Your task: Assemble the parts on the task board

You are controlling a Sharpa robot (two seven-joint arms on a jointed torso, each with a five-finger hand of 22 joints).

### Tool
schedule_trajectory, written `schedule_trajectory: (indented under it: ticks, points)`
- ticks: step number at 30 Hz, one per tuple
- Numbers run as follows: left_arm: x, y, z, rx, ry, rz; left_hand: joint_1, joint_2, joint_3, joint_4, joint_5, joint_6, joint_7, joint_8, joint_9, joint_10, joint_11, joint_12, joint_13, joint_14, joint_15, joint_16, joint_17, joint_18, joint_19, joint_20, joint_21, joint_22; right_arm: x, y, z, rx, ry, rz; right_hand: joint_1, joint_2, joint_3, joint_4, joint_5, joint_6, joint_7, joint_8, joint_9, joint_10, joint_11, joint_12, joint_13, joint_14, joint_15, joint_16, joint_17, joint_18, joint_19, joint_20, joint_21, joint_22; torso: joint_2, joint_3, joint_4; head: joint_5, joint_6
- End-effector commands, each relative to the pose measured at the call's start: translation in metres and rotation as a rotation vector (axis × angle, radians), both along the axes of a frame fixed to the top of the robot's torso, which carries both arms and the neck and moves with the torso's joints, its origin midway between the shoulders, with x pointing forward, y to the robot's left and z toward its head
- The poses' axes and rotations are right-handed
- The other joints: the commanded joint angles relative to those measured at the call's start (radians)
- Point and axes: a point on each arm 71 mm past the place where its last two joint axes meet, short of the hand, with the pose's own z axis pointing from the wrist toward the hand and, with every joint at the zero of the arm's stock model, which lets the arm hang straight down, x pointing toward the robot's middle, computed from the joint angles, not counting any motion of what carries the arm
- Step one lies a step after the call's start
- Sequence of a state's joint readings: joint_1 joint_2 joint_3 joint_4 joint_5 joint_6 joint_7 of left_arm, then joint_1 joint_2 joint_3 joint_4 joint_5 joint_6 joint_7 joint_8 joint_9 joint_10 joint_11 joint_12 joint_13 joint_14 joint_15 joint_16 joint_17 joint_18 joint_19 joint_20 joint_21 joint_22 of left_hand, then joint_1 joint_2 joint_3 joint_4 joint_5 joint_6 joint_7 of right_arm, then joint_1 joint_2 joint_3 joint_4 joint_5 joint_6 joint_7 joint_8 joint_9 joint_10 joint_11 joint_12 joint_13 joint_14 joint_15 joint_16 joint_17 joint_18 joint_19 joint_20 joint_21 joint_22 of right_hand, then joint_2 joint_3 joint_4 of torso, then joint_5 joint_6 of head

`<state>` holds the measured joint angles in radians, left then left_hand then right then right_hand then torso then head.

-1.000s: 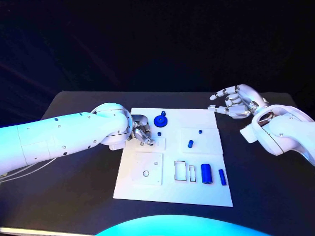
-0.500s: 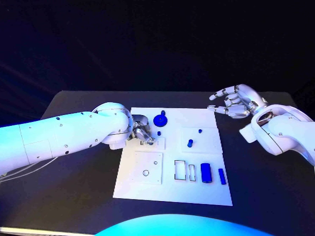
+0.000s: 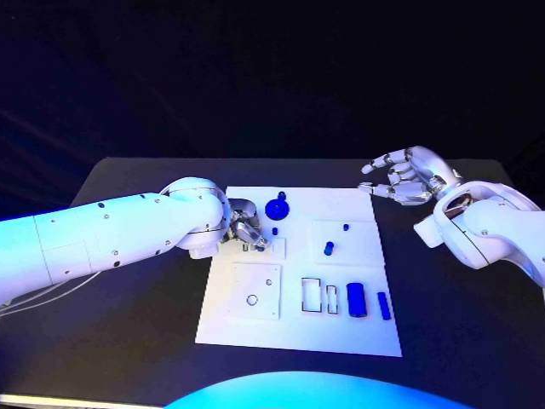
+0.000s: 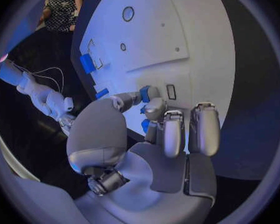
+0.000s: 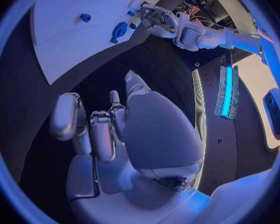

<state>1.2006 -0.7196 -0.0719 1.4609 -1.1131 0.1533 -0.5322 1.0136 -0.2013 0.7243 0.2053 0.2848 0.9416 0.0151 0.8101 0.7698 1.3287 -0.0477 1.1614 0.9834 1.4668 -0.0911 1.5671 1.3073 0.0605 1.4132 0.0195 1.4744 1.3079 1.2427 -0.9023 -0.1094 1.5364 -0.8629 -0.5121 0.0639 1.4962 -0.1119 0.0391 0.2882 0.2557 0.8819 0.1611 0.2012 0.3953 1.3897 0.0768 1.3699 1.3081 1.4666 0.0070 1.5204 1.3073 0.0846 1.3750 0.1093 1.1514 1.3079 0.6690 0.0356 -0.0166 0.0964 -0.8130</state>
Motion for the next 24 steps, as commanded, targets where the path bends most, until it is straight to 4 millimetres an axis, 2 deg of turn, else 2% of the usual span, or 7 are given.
schedule_trajectory:
  ticks: [1, 7, 11, 18, 24]
  points:
    - [-0.003, -0.003, -0.003, -0.001, 0.024, -0.018, -0.01, -0.003, -0.018, 0.007, -0.004, 0.007, -0.002, -0.005, 0.001, 0.003, -0.003, 0.004, 0.001, 0.104, -0.008, 0.004, 0.263, -0.007, 0.002, -0.004, -0.001, 0.019, -0.001, 0.001, 0.0, 0.001, -0.004, 0.012, -0.014, 0.001, -0.001, 0.003, 0.005, -0.006, 0.001, 0.004, -0.001, -0.004, 0.0, -0.005, 0.04, 0.072, -0.004, -0.006, 0.14, 0.006, -0.001, -0.003, -0.005, 0.003, 0.001, 0.0, -0.0002, 0.0, 0.0]
    - [-0.002, 0.0, -0.003, 0.008, 0.017, -0.018, -0.015, -0.012, -0.107, 0.039, -0.007, 0.013, -0.003, -0.011, 0.002, 0.004, -0.003, 0.006, 0.005, 0.104, -0.009, 0.004, 0.263, -0.008, 0.003, -0.005, -0.001, 0.021, -0.001, 0.0, 0.0, 0.002, -0.006, 0.01, -0.024, 0.001, -0.003, 0.004, 0.004, -0.007, 0.001, 0.006, -0.002, -0.005, 0.0, -0.006, 0.039, 0.072, -0.004, -0.006, 0.14, 0.006, -0.001, -0.003, -0.007, 0.003, 0.0, 0.0001, -0.0001, 0.0, 0.0]
    - [-0.001, 0.002, -0.002, 0.013, 0.008, -0.015, -0.032, -0.02, -0.19, 0.082, -0.01, 0.018, -0.002, -0.016, 0.002, 0.003, -0.003, 0.005, 0.004, 0.104, -0.008, 0.004, 0.263, -0.008, 0.004, -0.005, -0.002, 0.023, -0.001, 0.0, 0.0, 0.002, -0.008, 0.01, -0.027, 0.001, -0.004, 0.004, 0.003, -0.008, 0.001, 0.007, -0.002, -0.005, 0.0, -0.006, 0.038, 0.072, -0.004, -0.006, 0.14, 0.006, -0.001, -0.003, -0.008, 0.002, 0.0, -0.0004, -0.0001, -0.001, 0.002]
    - [0.001, 0.005, -0.001, 0.01, -0.003, -0.004, -0.057, -0.017, -0.26, 0.088, -0.028, 0.019, -0.001, -0.024, 0.001, 0.003, -0.002, 0.006, 0.006, 0.104, -0.008, 0.004, 0.263, -0.008, 0.006, -0.005, -0.001, 0.025, -0.001, 0.0, 0.001, 0.004, -0.012, 0.007, -0.032, 0.001, -0.006, 0.004, 0.003, -0.009, 0.001, 0.007, -0.002, -0.006, 0.0, -0.007, 0.038, 0.072, -0.004, -0.007, 0.139, 0.006, -0.002, -0.003, -0.011, 0.001, 0.001, -0.0004, -0.0003, -0.002, 0.004]
    - [0.001, 0.009, 0.001, 0.002, -0.008, 0.007, -0.065, -0.012, -0.273, 0.088, -0.036, 0.019, -0.002, -0.025, 0.001, 0.003, -0.002, 0.006, 0.006, 0.104, -0.008, 0.004, 0.263, -0.008, 0.006, -0.005, -0.001, 0.026, -0.001, -0.001, 0.0, 0.004, -0.012, 0.004, -0.034, 0.001, -0.006, 0.004, 0.003, -0.01, 0.001, 0.007, -0.002, -0.006, 0.0, -0.007, 0.038, 0.072, -0.004, -0.008, 0.137, 0.007, -0.002, -0.003, -0.012, 0.0, 0.0, -0.0001, -0.0005, -0.003, 0.004]
